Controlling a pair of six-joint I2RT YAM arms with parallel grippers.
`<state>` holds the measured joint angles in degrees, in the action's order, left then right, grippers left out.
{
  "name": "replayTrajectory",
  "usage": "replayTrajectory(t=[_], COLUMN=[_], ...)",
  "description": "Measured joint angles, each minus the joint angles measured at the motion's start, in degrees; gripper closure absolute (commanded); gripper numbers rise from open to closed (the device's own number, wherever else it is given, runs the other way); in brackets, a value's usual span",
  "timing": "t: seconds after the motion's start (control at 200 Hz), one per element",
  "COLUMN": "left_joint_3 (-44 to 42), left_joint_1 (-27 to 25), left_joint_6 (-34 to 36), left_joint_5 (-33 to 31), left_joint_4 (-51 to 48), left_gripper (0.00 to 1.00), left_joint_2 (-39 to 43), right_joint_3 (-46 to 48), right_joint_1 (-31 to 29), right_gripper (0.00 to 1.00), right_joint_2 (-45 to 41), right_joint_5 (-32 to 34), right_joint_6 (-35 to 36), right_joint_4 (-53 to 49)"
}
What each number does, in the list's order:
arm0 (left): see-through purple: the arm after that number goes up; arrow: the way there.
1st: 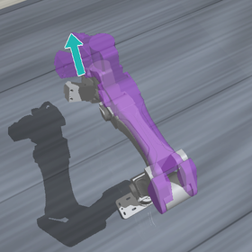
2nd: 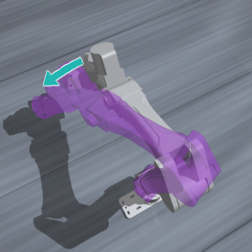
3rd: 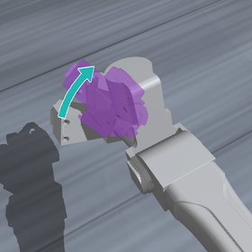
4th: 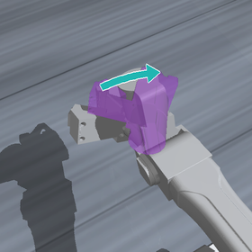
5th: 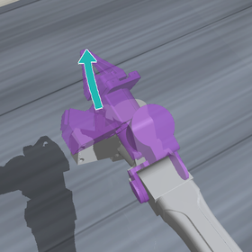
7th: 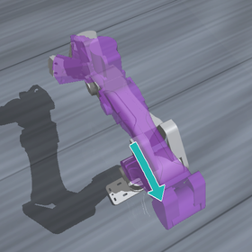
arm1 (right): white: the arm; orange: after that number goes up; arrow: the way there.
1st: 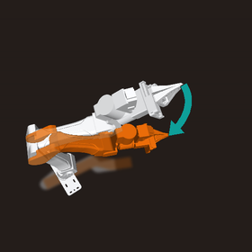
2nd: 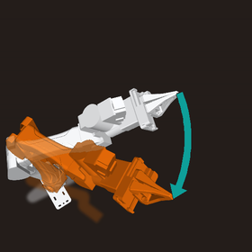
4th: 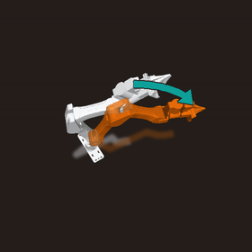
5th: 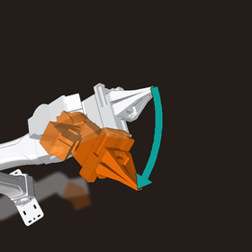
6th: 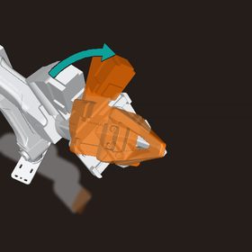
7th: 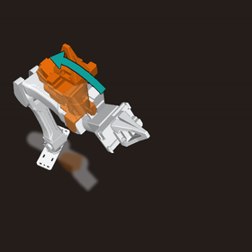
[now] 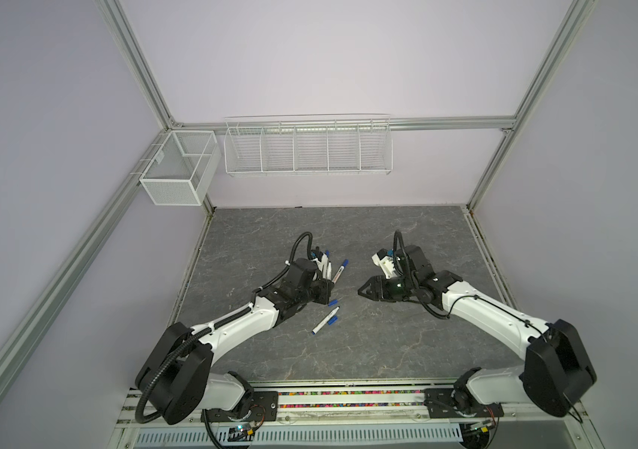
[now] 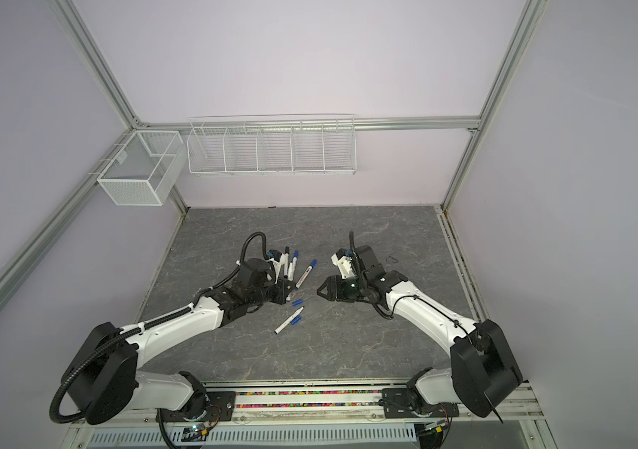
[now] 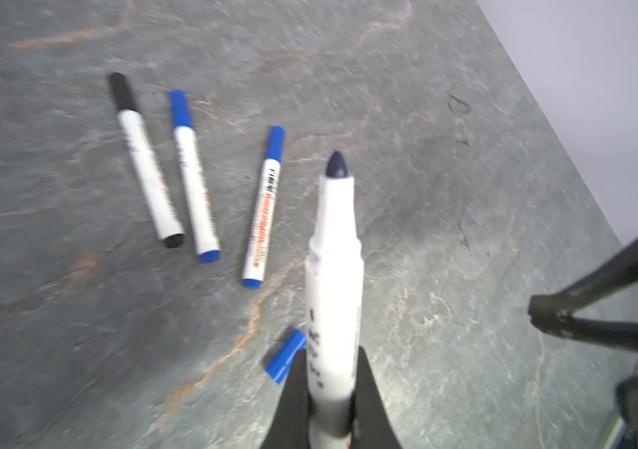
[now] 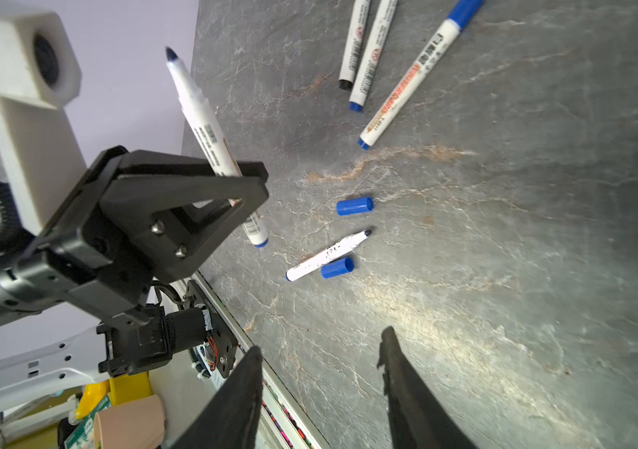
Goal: Insert the pens into the pen caps
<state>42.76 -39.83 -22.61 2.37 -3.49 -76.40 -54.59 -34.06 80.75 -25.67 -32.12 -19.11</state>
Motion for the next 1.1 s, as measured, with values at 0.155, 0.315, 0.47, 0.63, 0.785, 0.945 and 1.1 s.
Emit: replayTrajectory(t=[0.155, 0.315, 0.47, 0.63, 0.785, 0.945, 1.1], left_joint_3=[-1.09, -1.86, -4.22, -5.77, -5.81, -5.81, -5.81], left_joint_1=[2.10, 7.72, 9.27, 9.46, 9.57, 9.57, 9.57], left_joint_6=[-3.54, -6.60, -7.82, -8.22, -8.20, -8.17, -8.20], left_joint_5=[-10.95, -16.68, -18.43, -18.71, -19.06, -19.08, -19.04], left_joint_4=[-2.86, -5.79, -7.98, -9.49, -10.14, -10.14, -10.14], left_gripper=[1.00, 1.00, 1.00, 1.00, 1.00, 1.00, 1.00], left_joint_2=[6.19, 9.77, 11.19, 12.79, 14.03, 14.25, 14.23], right_joint_3=[-9.40, -23.67, -36.70, -42.82, -43.39, -43.95, -43.98], right_joint_1=[-5.22, -10.29, -13.77, -15.28, -15.54, -15.54, -15.61], right_gripper=[0.46, 0.43, 0.42, 0.42, 0.42, 0.42, 0.42], right_joint_2=[9.51, 22.97, 34.53, 41.35, 43.12, 43.17, 43.25], right_joint_5=[3.45, 7.23, 13.18, 20.00, 24.94, 27.61, 28.00], right_joint_6=[2.27, 4.90, 6.95, 7.96, 8.22, 8.44, 8.61], right_joint_4=[-4.35, -10.27, -17.44, -22.99, -26.10, -27.02, -27.17])
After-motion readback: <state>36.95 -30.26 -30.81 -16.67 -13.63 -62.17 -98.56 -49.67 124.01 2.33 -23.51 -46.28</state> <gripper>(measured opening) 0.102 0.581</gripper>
